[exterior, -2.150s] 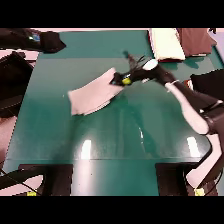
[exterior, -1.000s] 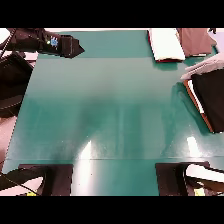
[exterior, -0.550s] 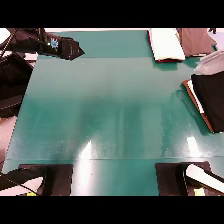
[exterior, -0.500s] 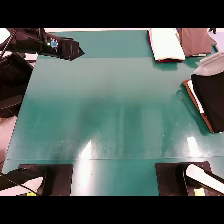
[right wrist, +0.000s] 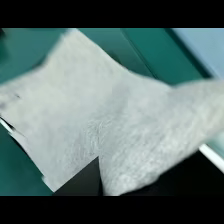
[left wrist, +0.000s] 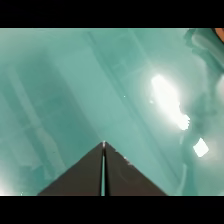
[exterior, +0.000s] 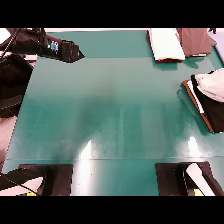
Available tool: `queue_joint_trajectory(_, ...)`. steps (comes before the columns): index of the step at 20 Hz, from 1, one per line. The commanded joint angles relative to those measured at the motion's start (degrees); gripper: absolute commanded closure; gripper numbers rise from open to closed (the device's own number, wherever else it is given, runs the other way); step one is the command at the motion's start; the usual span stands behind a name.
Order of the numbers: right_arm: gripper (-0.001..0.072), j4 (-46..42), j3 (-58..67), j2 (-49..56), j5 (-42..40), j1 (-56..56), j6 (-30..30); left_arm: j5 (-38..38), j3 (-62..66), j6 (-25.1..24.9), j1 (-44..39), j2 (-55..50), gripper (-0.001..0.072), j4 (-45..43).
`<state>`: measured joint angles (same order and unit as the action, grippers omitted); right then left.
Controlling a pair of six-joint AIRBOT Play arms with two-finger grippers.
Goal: Fold the shirts.
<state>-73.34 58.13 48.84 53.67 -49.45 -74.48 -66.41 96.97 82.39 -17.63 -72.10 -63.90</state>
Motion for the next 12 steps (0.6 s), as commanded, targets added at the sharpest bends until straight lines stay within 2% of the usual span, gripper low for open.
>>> queue_joint_trajectory(1,0.0355,-3.34,-9.44,-4.59,1.57,-6.56,-0.02,-0.26,-0.02,-0.39,0.00,-0.04,0.0686,-0.02)
queue_joint_trajectory(2,0.0215,-3.34,-10.60,-4.79,1.60,-8.22,-0.02,-0.26,-0.02,-0.39,0.00,-0.04,0.0686,-0.02)
queue_joint_trajectory(3,0.0141,-3.37,-10.97,-4.72,2.05,-10.01,-0.02,-0.26,-0.02,-0.42,0.00,-0.04,0.0686,-0.02)
queue_joint_trajectory(7,0.0127,-2.23,-6.82,-4.72,4.22,-17.27,-0.07,-0.13,-0.02,-0.39,0.00,-0.04,0.0686,0.02)
queue_joint_trajectory(10,0.0127,9.38,-3.48,-4.74,5.07,-15.28,-0.04,-0.09,-0.02,-0.37,0.00,-0.04,0.0686,0.04)
queue_joint_trajectory(12,0.0128,16.48,-2.67,-4.76,6.21,-8.13,-0.04,-0.11,-0.02,-0.31,0.00,-0.04,0.0686,0.04)
